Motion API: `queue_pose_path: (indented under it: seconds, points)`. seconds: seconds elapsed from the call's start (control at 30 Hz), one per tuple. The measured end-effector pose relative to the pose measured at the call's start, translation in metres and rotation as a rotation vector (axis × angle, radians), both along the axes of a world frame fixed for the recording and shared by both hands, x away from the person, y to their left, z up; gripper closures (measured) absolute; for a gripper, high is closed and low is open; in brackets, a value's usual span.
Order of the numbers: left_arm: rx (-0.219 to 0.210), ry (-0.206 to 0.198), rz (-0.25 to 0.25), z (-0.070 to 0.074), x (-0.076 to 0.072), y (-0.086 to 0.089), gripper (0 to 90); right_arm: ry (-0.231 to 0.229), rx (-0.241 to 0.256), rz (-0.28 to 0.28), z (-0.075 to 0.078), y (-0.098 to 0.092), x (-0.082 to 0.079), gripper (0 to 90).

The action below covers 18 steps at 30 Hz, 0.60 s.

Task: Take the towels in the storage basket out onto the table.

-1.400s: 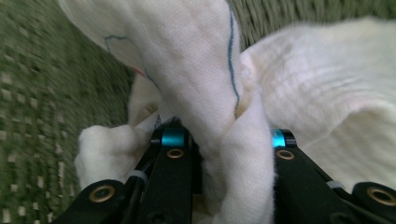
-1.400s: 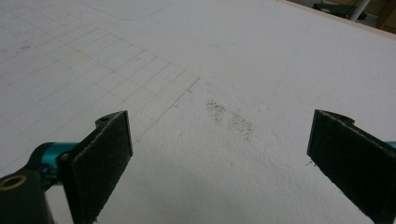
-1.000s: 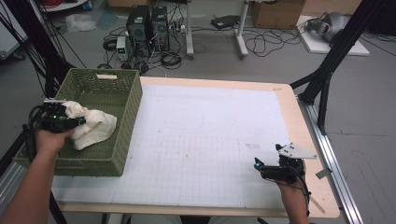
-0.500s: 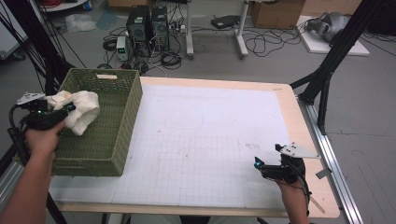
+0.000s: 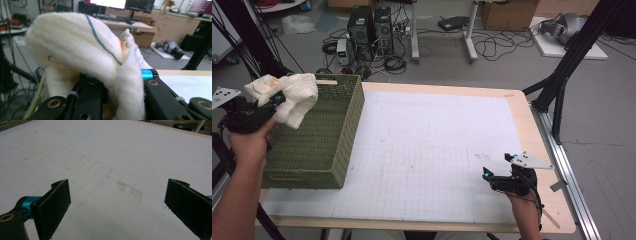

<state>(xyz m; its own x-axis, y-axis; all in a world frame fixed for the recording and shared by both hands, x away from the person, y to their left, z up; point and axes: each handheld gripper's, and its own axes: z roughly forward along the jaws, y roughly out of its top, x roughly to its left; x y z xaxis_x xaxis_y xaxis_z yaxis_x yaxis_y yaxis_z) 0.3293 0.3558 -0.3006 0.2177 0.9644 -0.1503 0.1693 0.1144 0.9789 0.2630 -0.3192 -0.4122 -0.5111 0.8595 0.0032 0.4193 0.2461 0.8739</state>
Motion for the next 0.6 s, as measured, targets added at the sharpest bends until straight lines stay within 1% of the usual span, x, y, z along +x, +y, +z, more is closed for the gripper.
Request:
queue_pose_path:
  seconds: [0.07, 0.13, 0.2, 0.37, 0.47, 0.53, 0.6]
  points:
    - [0.005, -0.02, -0.024, 0.006, -0.001, -0.007, 79.3, 0.002, 0.001, 0.001, 0.0, 0.0, 0.0, 5.8]
    - [0.026, -0.042, -0.042, 0.012, -0.003, -0.014, 79.3, 0.003, 0.002, 0.003, 0.0, -0.001, 0.001, 5.9]
    - [0.038, -0.063, -0.055, 0.018, -0.004, -0.021, 79.3, -0.003, 0.003, 0.003, 0.0, -0.001, 0.001, 5.9]
    - [0.045, -0.103, -0.082, 0.033, -0.007, -0.036, 79.4, 0.005, -0.001, 0.002, 0.001, 0.0, 0.002, 5.9]
    - [0.043, -0.124, -0.111, 0.041, -0.009, -0.044, 79.4, 0.019, -0.001, 0.004, 0.0, 0.002, 0.003, 5.8]
    - [0.04, -0.125, -0.146, 0.045, -0.01, -0.051, 79.4, 0.013, 0.007, 0.013, 0.001, 0.003, 0.003, 5.8]
    - [0.047, -0.131, -0.177, 0.048, -0.011, -0.059, 79.3, 0.01, 0.017, 0.015, 0.001, 0.002, 0.003, 5.8]
